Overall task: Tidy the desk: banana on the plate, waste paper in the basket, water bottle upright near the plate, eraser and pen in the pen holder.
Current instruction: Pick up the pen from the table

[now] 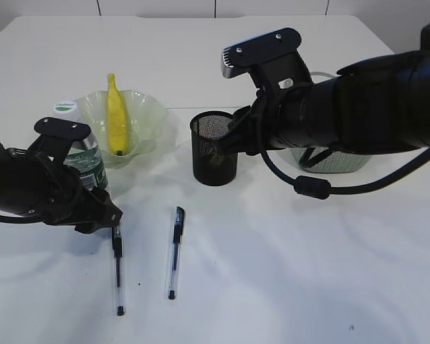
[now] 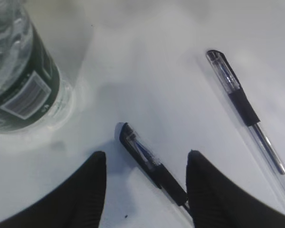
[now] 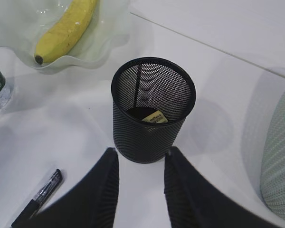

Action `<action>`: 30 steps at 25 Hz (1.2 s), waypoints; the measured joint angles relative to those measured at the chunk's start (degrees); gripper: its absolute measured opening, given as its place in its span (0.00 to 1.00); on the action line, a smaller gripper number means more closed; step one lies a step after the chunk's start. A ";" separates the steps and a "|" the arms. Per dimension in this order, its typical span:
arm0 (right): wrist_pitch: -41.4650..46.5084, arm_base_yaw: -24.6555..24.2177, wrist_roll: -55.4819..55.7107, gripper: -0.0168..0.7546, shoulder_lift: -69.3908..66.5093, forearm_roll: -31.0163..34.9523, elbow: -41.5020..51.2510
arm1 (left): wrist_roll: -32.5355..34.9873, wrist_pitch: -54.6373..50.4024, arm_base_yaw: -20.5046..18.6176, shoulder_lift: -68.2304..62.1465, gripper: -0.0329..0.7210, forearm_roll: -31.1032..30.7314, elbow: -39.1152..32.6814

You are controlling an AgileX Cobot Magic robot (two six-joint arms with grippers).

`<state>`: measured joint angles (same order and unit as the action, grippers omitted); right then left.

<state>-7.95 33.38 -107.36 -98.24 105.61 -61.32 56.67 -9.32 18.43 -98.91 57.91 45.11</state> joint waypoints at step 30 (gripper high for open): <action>0.00 0.00 -0.39 0.34 0.00 0.00 0.00 | 0.00 1.37 0.00 -2.35 0.55 2.07 0.00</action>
<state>-7.95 33.38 -107.75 -98.24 105.61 -61.32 56.67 -7.96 18.43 -101.26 59.98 45.11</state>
